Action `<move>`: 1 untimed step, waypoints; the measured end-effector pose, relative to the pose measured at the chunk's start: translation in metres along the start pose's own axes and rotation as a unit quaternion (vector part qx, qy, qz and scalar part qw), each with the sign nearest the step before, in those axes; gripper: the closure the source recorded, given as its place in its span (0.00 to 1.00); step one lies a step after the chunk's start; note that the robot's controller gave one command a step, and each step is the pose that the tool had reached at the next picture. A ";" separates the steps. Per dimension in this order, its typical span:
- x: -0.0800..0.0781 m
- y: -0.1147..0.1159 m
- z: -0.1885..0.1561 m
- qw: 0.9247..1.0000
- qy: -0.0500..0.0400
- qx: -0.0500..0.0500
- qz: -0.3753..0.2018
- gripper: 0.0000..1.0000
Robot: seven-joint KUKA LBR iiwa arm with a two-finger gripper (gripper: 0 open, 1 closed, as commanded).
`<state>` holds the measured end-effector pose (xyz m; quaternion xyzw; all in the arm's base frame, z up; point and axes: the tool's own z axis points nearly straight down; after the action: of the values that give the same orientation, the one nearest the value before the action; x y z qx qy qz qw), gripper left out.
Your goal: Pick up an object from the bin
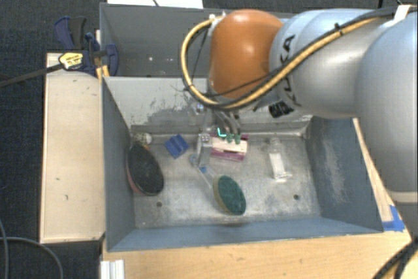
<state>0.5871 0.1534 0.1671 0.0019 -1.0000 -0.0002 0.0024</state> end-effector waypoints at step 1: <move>0.011 -0.079 0.077 1.000 -0.002 0.001 -0.017 0.00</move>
Offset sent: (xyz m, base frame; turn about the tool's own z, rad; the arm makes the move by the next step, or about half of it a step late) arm -0.0118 -0.0742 -0.0752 -0.0419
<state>0.5756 0.0743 0.0898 0.0192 -0.9998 0.0012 -0.0001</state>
